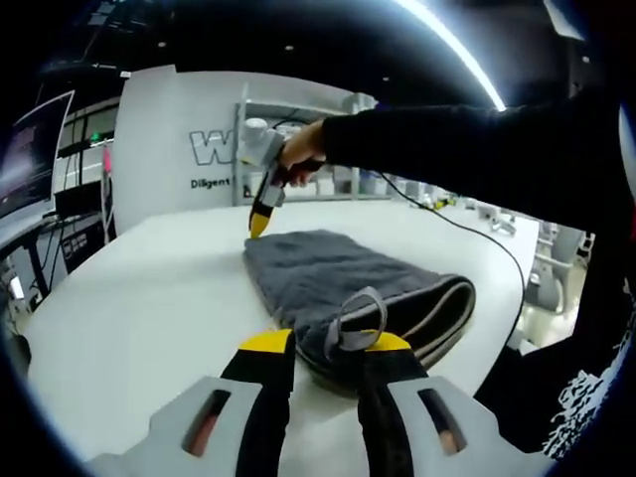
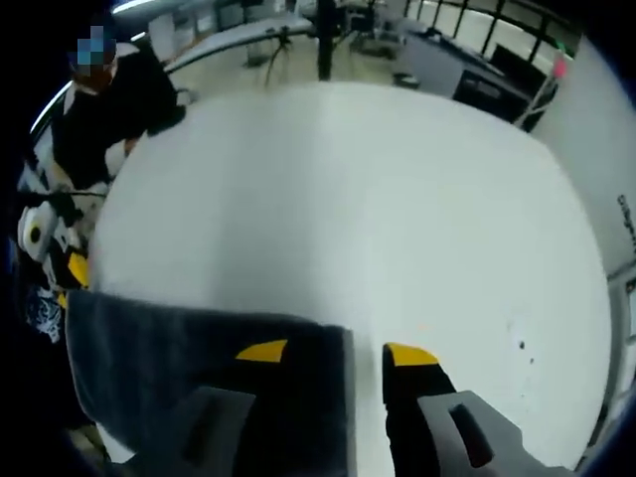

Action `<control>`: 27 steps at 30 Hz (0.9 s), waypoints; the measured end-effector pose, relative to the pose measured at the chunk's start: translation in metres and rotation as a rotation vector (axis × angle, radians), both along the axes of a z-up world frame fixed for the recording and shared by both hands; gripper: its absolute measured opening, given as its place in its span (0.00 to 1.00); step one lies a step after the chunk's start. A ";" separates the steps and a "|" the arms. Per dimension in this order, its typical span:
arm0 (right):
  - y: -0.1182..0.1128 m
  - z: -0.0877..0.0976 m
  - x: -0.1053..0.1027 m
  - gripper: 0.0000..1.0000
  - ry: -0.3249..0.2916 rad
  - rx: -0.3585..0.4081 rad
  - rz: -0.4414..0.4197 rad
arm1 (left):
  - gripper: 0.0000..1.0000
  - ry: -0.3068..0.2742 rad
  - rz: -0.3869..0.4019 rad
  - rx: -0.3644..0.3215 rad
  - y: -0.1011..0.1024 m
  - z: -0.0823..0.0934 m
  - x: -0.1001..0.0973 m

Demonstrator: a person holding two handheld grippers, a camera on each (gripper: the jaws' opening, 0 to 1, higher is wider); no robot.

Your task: Open the folded towel by lifting each exposed corner and separating the folded layers until the towel lies flat within the target outline without major curled edges

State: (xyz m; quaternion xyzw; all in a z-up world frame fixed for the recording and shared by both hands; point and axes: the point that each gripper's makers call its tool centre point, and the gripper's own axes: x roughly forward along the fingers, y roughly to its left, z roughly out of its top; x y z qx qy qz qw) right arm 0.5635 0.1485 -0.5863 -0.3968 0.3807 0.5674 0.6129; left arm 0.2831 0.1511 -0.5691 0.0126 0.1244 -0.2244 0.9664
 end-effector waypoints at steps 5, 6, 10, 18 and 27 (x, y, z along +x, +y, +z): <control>0.000 -0.008 -0.001 0.31 0.008 -0.011 -0.008 | 0.18 0.000 -0.004 0.004 0.001 -0.001 0.001; 0.000 -0.010 -0.002 0.31 0.009 -0.019 -0.004 | 0.17 0.000 -0.004 0.003 0.001 -0.001 0.002; 0.000 -0.013 -0.004 0.28 0.023 -0.025 -0.004 | 0.14 0.000 -0.002 -0.004 0.002 -0.002 0.002; 0.000 -0.013 -0.007 0.23 0.043 -0.028 0.002 | 0.11 0.005 0.004 -0.011 0.003 -0.005 0.000; 0.000 -0.014 -0.009 0.17 0.048 -0.049 0.005 | 0.08 0.009 0.012 -0.024 0.002 -0.005 -0.001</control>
